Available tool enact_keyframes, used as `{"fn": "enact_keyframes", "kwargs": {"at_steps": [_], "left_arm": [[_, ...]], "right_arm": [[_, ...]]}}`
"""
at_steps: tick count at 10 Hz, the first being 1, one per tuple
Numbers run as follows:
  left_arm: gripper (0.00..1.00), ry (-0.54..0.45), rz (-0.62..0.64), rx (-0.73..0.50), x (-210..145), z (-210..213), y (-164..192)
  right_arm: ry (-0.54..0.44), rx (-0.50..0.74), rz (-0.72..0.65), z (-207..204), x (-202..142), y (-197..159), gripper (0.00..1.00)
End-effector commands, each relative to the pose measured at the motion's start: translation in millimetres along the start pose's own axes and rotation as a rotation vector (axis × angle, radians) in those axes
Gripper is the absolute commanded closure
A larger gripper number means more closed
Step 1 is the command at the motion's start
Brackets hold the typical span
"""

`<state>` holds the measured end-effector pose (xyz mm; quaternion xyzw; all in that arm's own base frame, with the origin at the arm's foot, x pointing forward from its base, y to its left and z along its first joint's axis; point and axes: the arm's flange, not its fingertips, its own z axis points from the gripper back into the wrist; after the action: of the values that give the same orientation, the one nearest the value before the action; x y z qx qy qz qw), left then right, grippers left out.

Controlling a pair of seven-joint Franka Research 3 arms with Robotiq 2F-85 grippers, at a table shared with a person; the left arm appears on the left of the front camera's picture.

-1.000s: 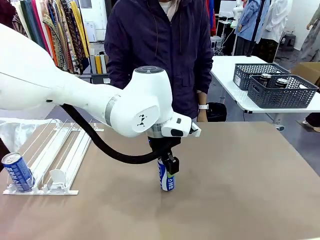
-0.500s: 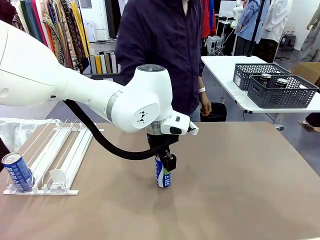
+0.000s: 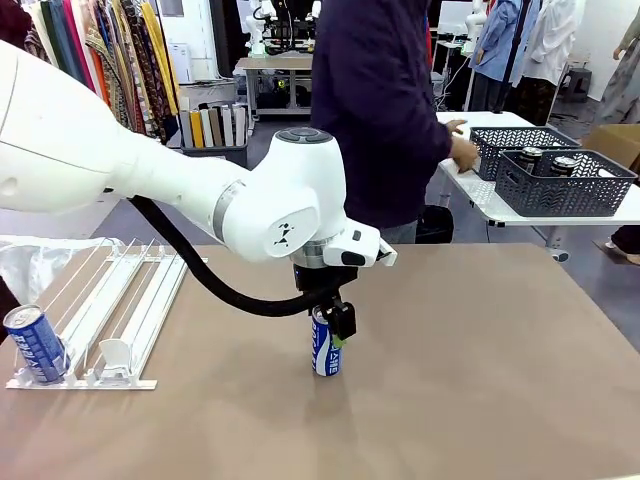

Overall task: Retrieve and store the cans from the dispenser.
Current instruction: Pick up one can from the Automatic Can Dispenser and place it in the middle of the table.

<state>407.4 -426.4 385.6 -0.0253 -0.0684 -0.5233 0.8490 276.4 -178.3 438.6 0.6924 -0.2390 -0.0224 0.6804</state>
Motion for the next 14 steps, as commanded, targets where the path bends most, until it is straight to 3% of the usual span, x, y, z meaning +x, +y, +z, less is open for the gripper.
{"fn": "enact_keyframes", "kwargs": {"at_steps": [1,3,4,5,7,8,9,10,12,14], "left_arm": [[0.00,-0.049,0.035,0.072,-5.4,23.8,-0.9],[0.00,-0.080,0.081,0.057,-20.3,94.0,7.1],[0.00,-0.015,0.095,-0.016,-36.5,135.2,19.8],[0.00,-0.045,0.112,-0.096,-62.8,179.8,43.0],[0.00,-0.145,0.259,-0.183,-142.8,252.4,103.6],[0.00,-0.222,0.327,-0.299,-202.7,280.6,140.6],[0.00,-0.369,0.457,-0.343,-272.3,297.9,163.9],[0.00,-0.536,0.554,-0.412,-352.7,301.5,171.1],[0.00,-0.761,0.761,-0.525,-465.5,279.3,180.0],[0.00,-0.926,0.823,-0.639,-522.6,247.1,182.7]], "right_arm": [[0.006,0.006,0.008,1.0,-0.4,2.5,0.00],[0.006,0.006,0.008,1.0,-0.4,2.5,0.00],[0.006,0.006,0.008,1.0,-0.4,2.5,0.00],[0.006,0.006,0.008,1.0,-0.4,2.5,0.00],[0.006,0.006,0.008,1.0,-0.4,2.5,0.00],[0.006,0.006,0.008,1.0,-0.4,2.5,0.00],[0.006,0.006,0.008,1.0,-0.4,2.5,0.00],[0.006,0.006,0.008,1.0,-0.4,2.5,0.00],[0.006,0.006,0.008,1.0,-0.4,2.5,0.00],[0.006,0.006,0.008,1.0,-0.4,2.5,0.00]]}}
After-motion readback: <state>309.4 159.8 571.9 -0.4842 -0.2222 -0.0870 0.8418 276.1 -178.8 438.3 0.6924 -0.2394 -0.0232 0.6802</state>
